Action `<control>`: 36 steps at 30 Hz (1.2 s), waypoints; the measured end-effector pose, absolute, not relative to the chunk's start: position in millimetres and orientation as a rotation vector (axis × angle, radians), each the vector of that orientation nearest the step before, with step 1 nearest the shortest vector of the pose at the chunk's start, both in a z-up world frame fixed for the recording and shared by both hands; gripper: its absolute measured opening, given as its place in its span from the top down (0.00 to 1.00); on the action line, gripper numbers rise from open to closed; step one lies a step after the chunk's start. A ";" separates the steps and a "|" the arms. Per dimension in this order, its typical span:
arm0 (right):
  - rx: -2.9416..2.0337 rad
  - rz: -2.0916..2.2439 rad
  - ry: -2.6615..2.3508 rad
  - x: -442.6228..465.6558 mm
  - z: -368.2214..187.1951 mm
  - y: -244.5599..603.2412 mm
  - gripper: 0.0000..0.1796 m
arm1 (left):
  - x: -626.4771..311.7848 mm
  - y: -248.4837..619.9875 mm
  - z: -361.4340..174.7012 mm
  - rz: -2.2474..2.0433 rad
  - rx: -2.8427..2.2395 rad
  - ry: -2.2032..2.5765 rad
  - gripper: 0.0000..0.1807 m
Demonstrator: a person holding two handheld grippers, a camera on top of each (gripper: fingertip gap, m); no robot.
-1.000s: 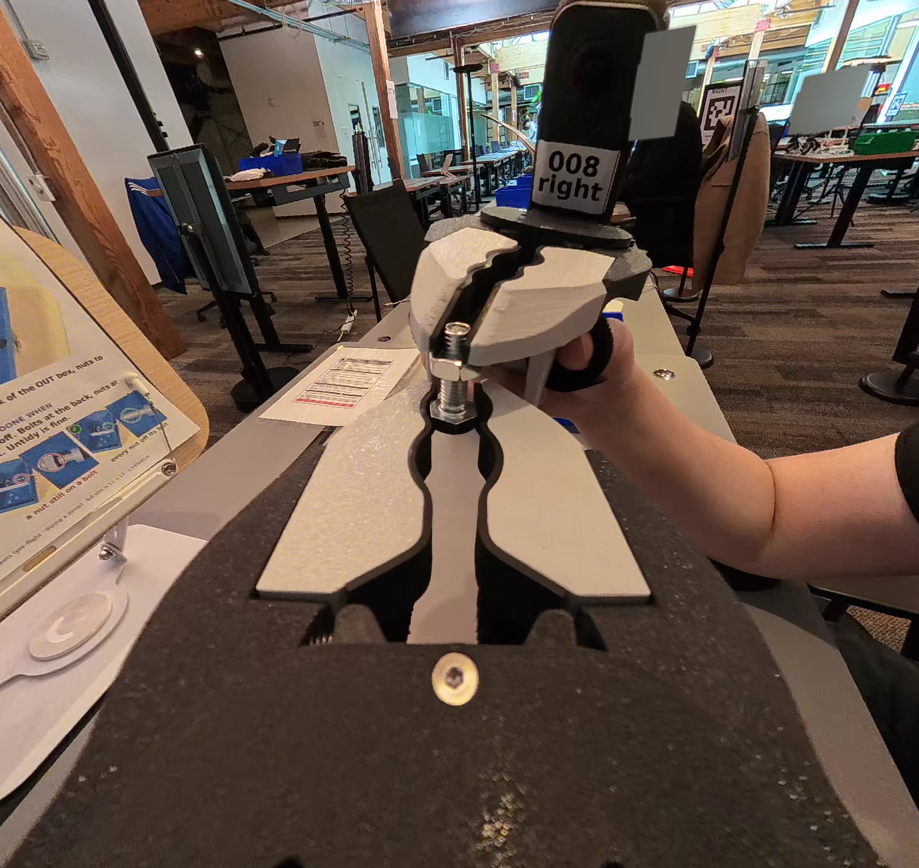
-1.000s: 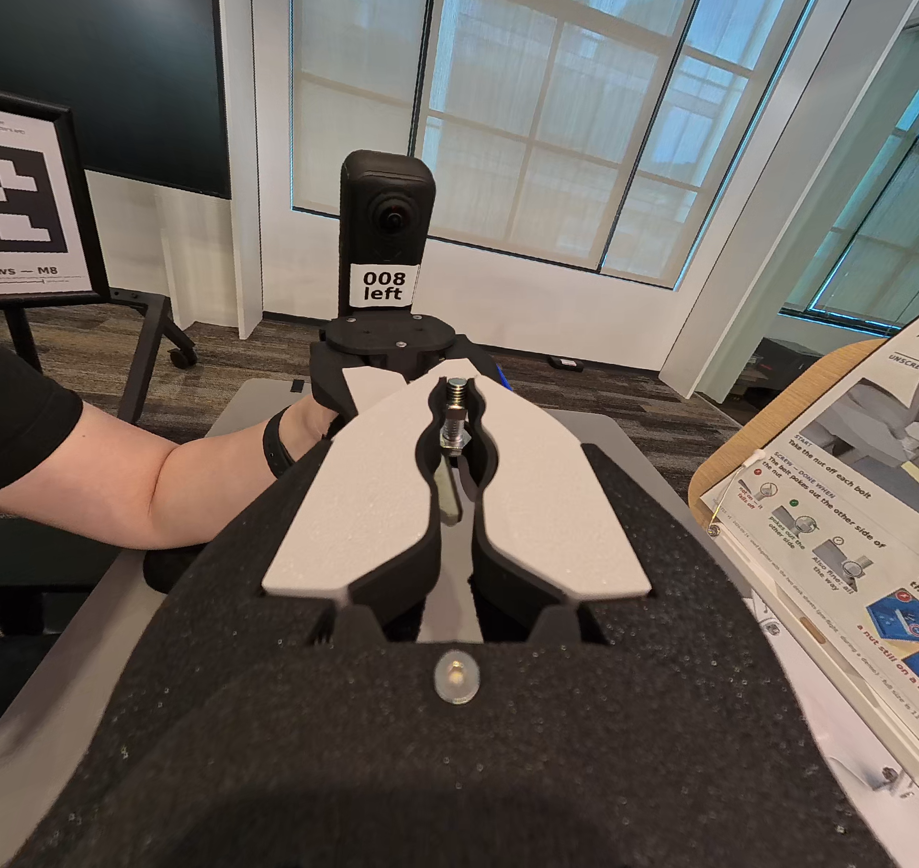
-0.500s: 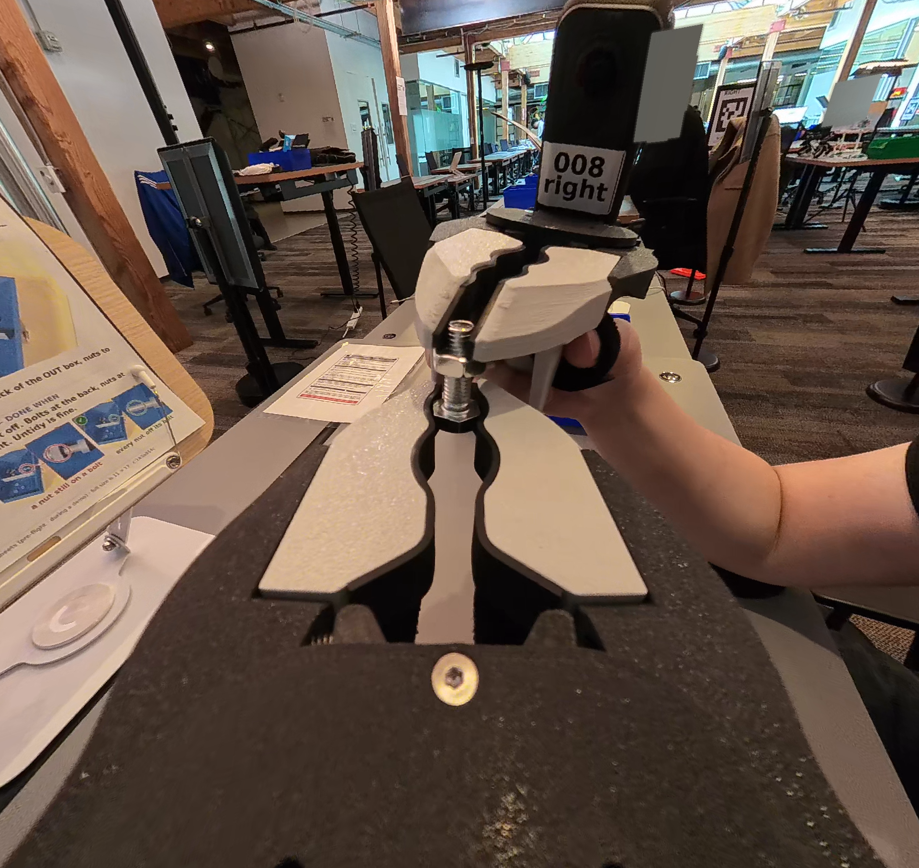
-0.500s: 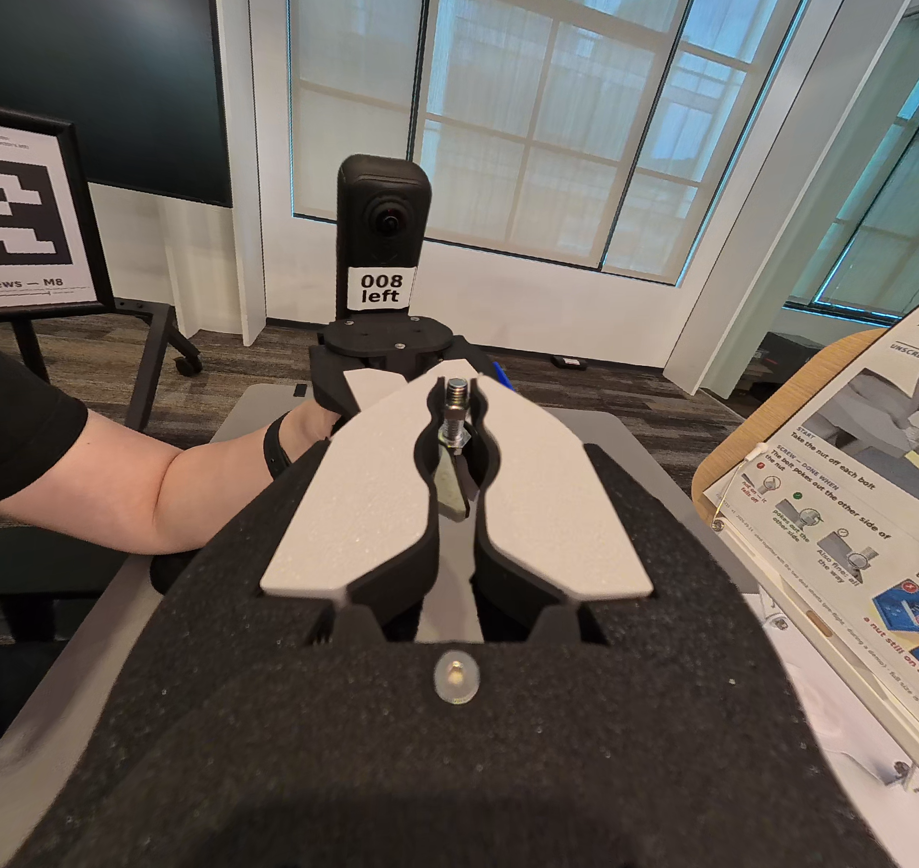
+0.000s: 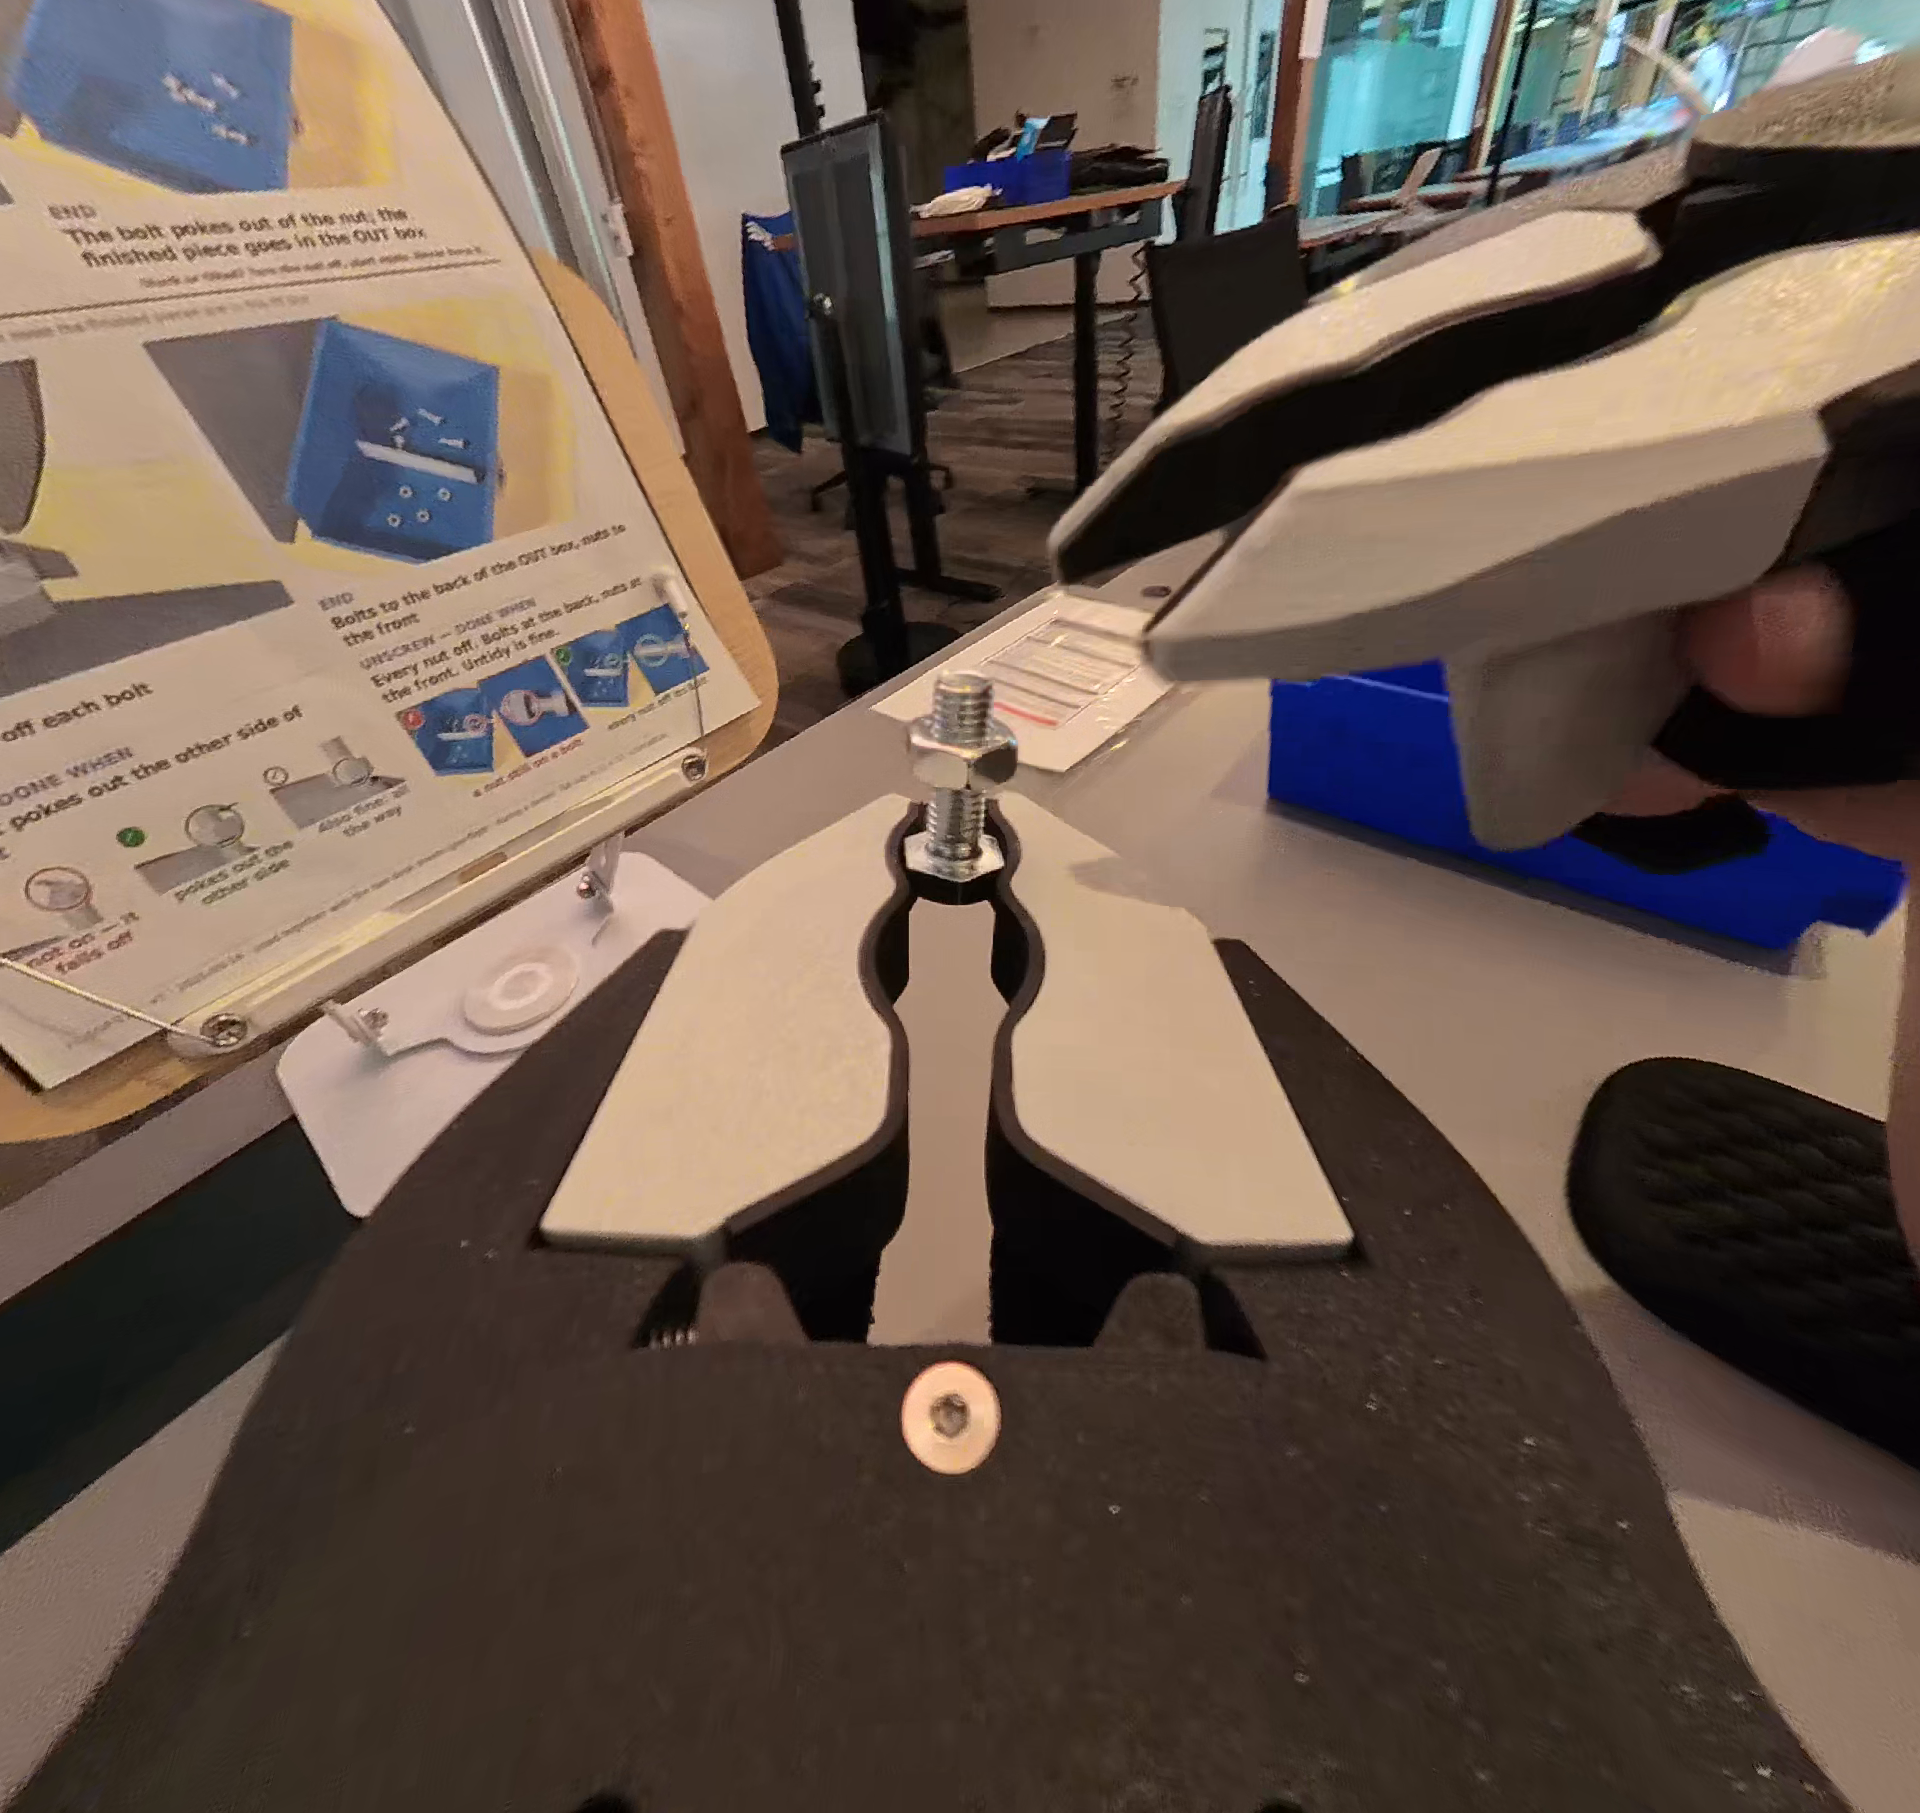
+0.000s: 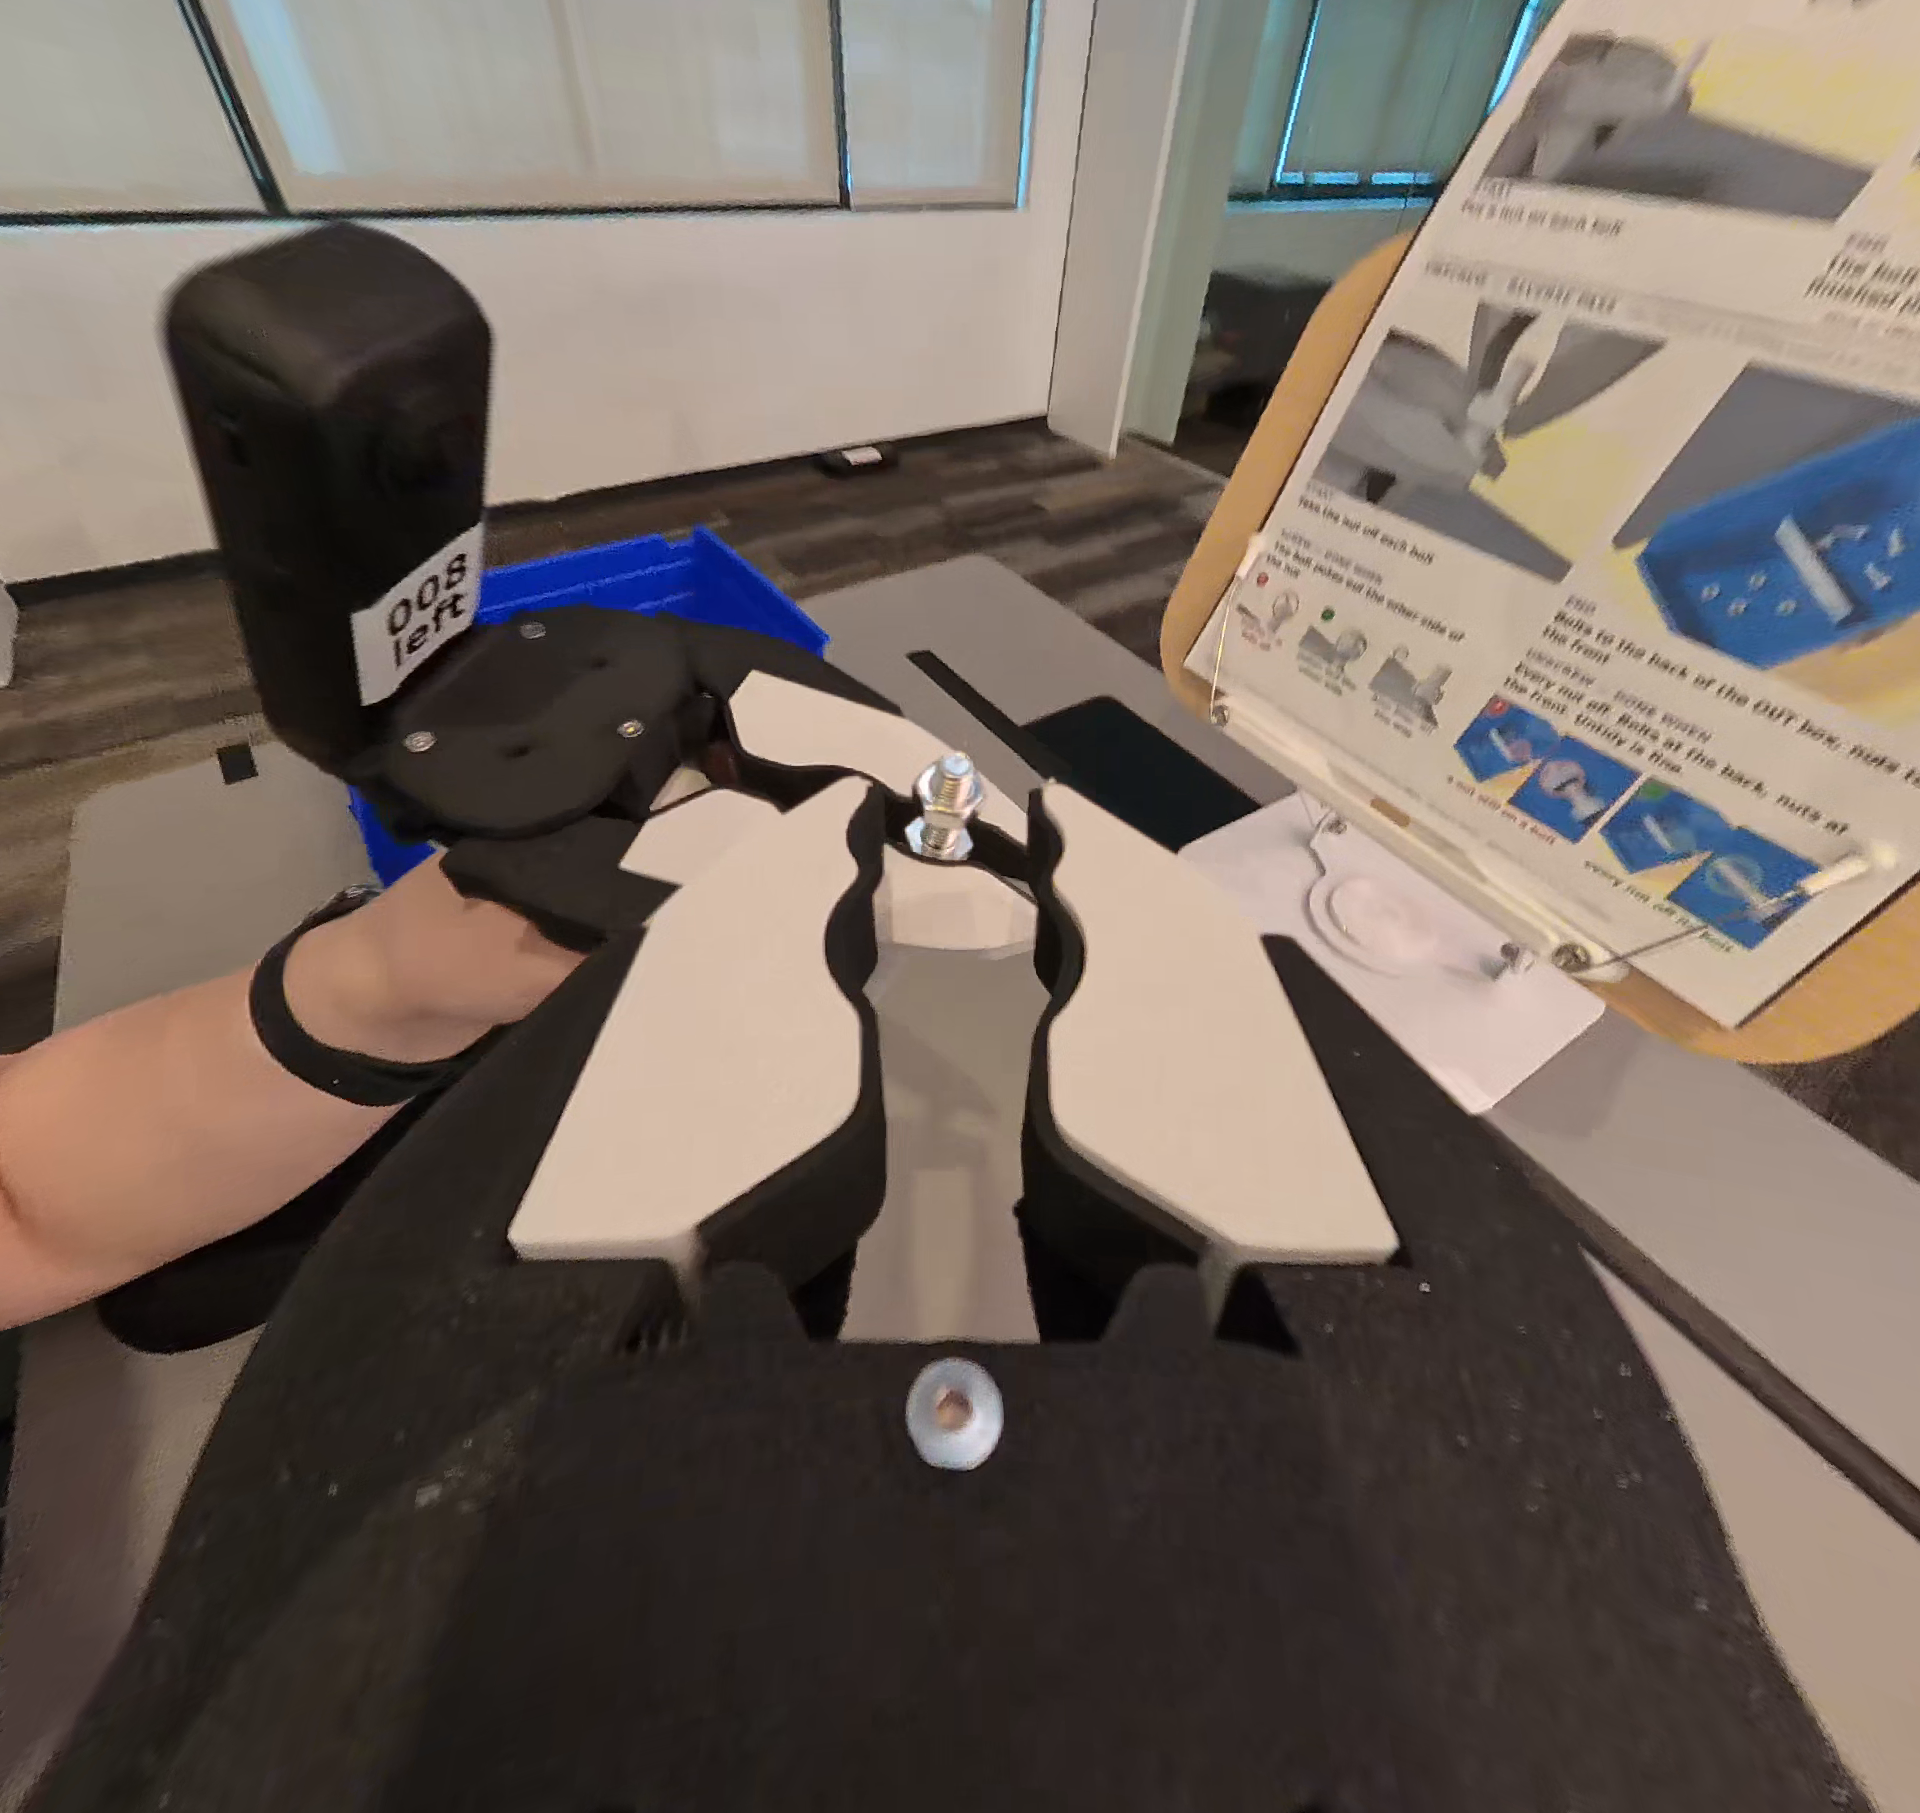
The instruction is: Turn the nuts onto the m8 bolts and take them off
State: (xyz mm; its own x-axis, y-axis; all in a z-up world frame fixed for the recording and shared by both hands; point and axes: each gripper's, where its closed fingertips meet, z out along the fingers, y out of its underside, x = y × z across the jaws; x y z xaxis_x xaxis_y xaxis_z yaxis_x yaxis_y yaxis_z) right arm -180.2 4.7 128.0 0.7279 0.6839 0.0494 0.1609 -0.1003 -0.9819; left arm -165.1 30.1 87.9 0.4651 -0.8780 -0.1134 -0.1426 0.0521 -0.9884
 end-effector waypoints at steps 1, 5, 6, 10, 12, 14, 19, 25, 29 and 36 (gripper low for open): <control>-1.660 0.508 -0.691 -182.9 123.7 7.4 0.86 | -163.8 31.3 85.5 -0.697 -1.435 0.962 0.94; -1.692 0.543 -0.681 -190.4 114.6 13.2 0.87 | -160.7 32.7 81.7 -0.645 -1.437 0.956 0.94; -1.704 0.532 -0.681 -190.2 111.9 14.8 0.87 | -160.4 32.3 81.7 -0.642 -1.436 0.957 0.94; -1.719 0.474 -0.692 -187.4 107.3 19.1 0.89 | -159.6 28.8 84.0 -0.660 -1.427 0.964 0.94; -1.706 0.503 -0.712 -190.1 109.0 16.1 0.91 | -159.5 26.9 85.4 -0.675 -1.424 0.968 0.94; -1.704 0.510 -0.731 -189.7 109.3 14.2 0.91 | -158.8 24.5 85.7 -0.693 -1.424 0.981 0.94; -1.684 0.570 -0.777 -188.7 111.3 8.9 0.91 | -156.7 18.6 87.4 -0.733 -1.414 1.009 0.94; -1.619 0.586 -0.792 -184.3 121.0 6.6 0.87 | -158.9 15.6 93.4 -0.792 -1.405 0.996 0.94; -1.636 0.531 -0.780 -166.4 121.9 8.4 0.88 | -163.1 15.5 98.4 -0.820 -1.401 0.981 0.94; -1.556 0.566 -0.813 -188.9 131.2 -1.3 0.84 | -160.5 9.8 100.1 -0.855 -1.397 0.988 0.94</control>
State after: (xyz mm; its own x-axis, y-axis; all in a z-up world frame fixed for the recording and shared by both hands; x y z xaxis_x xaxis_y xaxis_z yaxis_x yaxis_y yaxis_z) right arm -188.9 -1.3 131.2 0.6336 0.7677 0.0957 0.1767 -0.0231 -0.9840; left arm -160.5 9.8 100.1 0.3766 -0.9250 -0.0505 -0.0830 0.0206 -0.9963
